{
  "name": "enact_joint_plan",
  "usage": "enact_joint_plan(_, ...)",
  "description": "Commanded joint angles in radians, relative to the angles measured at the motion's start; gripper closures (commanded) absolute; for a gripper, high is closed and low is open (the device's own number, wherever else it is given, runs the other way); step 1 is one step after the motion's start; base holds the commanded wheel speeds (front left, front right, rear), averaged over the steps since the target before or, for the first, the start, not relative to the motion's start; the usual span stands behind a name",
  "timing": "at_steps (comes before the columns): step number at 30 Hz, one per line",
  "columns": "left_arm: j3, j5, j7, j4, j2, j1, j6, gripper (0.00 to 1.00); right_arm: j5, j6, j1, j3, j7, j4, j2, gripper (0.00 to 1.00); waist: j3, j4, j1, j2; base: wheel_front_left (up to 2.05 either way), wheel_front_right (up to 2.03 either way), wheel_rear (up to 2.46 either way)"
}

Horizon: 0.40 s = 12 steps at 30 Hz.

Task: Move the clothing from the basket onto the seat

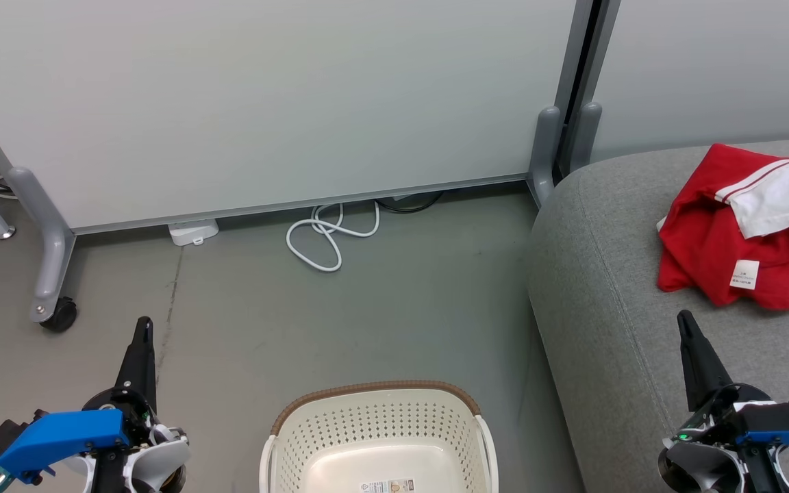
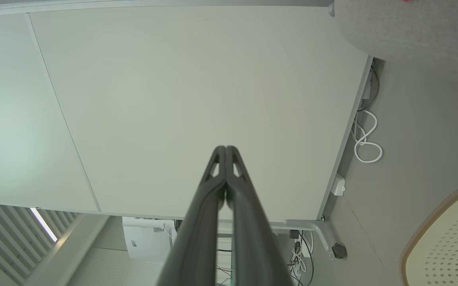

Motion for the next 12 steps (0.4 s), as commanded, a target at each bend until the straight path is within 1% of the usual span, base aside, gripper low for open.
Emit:
enact_joint_plan(1, 0.002, -0.003, 0.004, 0.0, -0.001, -0.01, -0.009, 1.0, 0.002, 0.0, -0.013, -0.002, 0.003, 0.002, -0.006, 1.0, 0.0, 0.0, 0.0, 0.0, 0.0, 0.0, 0.0)
enact_joint_plan(12, 0.002, -0.003, 0.004, 0.0, -0.001, -0.01, -0.009, 1.0, 0.002, 0.0, -0.013, -0.002, 0.003, 0.002, -0.006, 1.0, 0.0, 0.0, 0.0, 0.0, 0.0, 0.0, 0.0)
